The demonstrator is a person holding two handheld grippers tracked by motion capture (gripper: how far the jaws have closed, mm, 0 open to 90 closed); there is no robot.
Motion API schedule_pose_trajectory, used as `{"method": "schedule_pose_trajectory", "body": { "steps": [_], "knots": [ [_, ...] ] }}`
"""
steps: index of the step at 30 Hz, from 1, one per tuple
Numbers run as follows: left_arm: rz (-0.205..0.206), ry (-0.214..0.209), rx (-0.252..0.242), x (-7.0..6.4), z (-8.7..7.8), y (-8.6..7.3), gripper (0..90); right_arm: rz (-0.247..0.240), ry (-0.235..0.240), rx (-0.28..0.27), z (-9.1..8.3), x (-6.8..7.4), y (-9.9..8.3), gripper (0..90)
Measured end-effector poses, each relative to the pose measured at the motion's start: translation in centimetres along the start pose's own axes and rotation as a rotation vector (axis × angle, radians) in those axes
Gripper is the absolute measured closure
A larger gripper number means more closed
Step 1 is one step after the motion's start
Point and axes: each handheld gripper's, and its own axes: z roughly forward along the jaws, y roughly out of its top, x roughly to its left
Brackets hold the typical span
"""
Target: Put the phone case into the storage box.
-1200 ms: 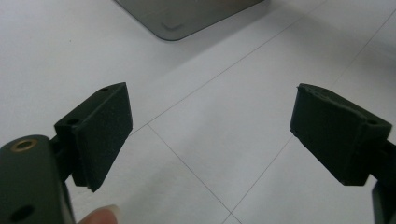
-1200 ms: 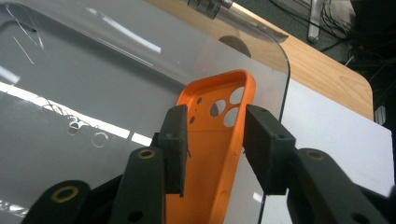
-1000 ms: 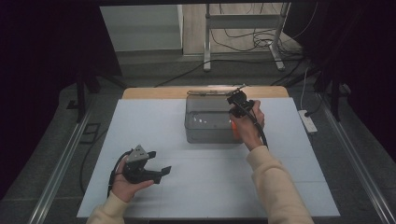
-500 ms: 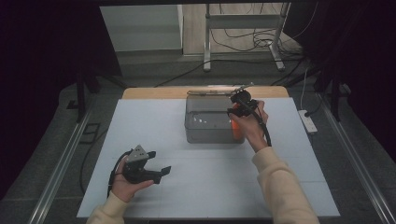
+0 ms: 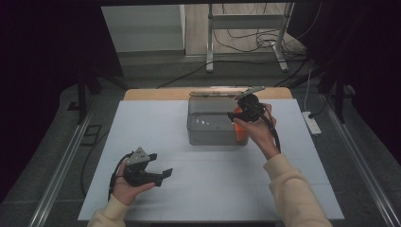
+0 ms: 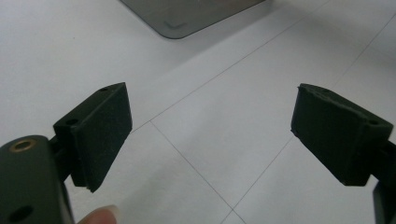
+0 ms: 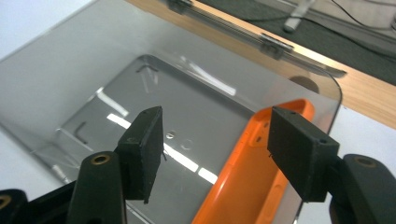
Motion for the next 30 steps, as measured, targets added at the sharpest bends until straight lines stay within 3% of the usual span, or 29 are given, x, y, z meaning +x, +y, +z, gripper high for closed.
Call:
{"method": "schedule_pose_trajectory", "body": {
  "steps": [9,20,30],
  "knots": [
    [-0.01,-0.011,-0.007,0.0,0.0,0.0,12.1,-0.029,0.077,-0.044,-1.2,0.5,-1.0,33.6],
    [-0.023,-0.011,-0.011,0.1,-0.1,-0.2,11.3,-0.048,0.143,-0.105,-2.3,0.9,-2.1,31.7],
    [-0.052,-0.03,-0.022,0.0,0.0,-0.2,10.2,-0.081,0.183,-0.183,-4.5,1.9,-3.5,30.9]
  ]
}}
